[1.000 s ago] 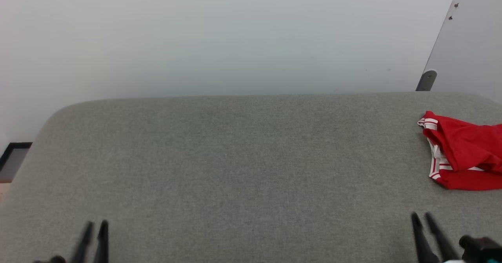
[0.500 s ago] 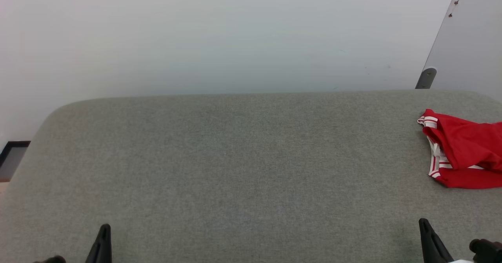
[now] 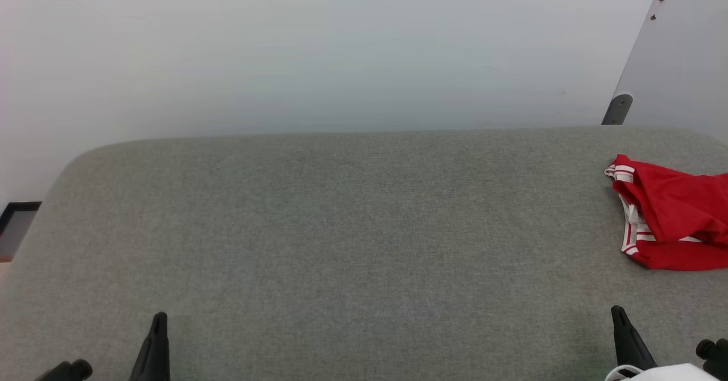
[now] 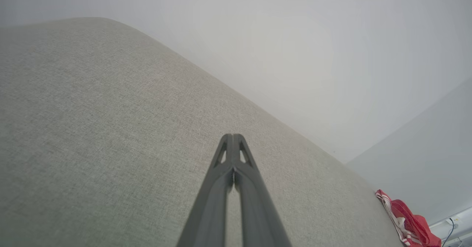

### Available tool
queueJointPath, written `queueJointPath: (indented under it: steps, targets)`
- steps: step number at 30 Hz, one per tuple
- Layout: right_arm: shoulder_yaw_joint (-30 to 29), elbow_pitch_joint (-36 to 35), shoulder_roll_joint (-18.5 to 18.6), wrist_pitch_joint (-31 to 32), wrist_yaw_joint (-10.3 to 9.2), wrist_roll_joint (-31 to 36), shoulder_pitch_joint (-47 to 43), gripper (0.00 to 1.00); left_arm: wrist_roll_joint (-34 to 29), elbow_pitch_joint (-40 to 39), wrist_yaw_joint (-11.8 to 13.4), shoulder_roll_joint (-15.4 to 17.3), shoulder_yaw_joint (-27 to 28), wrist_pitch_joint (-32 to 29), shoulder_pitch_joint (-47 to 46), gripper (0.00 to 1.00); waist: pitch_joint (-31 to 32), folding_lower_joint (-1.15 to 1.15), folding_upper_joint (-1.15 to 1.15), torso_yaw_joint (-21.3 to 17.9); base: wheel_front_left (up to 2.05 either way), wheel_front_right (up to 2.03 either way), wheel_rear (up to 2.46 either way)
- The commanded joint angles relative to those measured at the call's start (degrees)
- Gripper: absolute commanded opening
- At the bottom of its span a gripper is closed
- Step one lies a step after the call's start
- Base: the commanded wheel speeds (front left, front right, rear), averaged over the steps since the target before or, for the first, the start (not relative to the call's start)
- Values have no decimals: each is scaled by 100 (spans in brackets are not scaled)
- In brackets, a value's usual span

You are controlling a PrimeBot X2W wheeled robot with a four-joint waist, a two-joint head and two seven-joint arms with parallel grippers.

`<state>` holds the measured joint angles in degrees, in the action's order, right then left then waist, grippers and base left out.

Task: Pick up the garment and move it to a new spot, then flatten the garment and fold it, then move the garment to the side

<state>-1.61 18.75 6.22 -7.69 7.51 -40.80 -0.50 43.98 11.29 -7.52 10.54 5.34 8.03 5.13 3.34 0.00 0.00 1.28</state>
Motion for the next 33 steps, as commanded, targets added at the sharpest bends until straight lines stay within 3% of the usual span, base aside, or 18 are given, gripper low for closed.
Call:
queueJointPath:
  steps: [1,33]
  targets:
    - [-50,-108,-3,50,0,-231,193,0,214,-61,1,19,33,-54,-160,0,-6,0,0,-2,0,0,0]
    - [-252,-280,-149,649,-1,-2365,429,0,2220,82,3,-322,77,-666,-602,0,-121,0,0,-44,0,0,0]
